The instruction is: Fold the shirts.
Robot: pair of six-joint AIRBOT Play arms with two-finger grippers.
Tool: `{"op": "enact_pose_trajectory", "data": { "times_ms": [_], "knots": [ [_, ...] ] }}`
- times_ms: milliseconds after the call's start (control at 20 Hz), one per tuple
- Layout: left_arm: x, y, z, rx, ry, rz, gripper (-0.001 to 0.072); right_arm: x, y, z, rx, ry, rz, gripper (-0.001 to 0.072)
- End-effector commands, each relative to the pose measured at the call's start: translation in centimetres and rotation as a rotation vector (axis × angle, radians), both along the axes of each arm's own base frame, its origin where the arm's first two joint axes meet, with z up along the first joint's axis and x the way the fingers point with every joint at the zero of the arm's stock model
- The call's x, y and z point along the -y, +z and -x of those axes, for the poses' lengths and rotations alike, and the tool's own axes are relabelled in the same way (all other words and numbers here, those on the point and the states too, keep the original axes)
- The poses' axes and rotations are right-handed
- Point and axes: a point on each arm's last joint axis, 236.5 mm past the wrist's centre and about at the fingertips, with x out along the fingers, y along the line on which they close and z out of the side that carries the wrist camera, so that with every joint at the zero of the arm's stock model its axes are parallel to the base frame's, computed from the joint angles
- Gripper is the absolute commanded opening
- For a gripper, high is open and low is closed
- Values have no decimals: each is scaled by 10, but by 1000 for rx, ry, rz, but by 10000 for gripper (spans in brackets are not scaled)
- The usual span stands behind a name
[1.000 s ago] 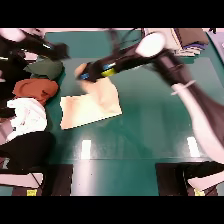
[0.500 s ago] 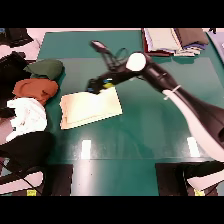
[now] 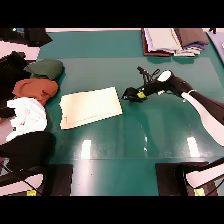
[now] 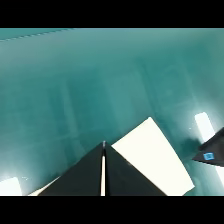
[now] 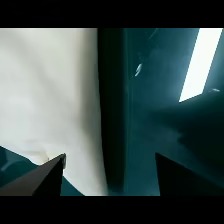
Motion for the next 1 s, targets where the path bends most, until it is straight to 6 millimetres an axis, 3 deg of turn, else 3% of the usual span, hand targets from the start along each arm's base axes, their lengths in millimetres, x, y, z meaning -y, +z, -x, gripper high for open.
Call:
{"op": "enact_pose_trajectory", "data": {
  "times_ms": [0,150,200,300,400,500,550,650,800,950],
  "knots": [
    [16,2,4,9,-38,3,26,-33,-18,-8,-57,-24,-98,587],
    [16,0,6,-3,-41,-1,26,-84,-24,-7,-34,78,-110,571],
    [16,0,6,-4,-42,-1,26,-101,-27,-4,-36,110,-115,504],
    [17,0,7,-4,-45,5,26,-127,-30,5,-39,185,-127,301],
    [20,1,8,-5,-53,18,26,-137,-25,7,-26,229,-131,23],
    [24,3,9,-7,-63,35,26,-130,-6,-8,16,209,-145,18],
    [26,4,10,-8,-69,43,25,-118,7,-18,36,193,-146,18],
    [27,2,12,-17,-74,42,25,-70,24,-40,87,149,-49,18],
    [27,0,13,-28,-78,38,26,33,52,-66,191,31,139,18],
    [27,-1,14,-34,-79,37,25,140,75,-69,223,-142,234,18]
  ]
}}
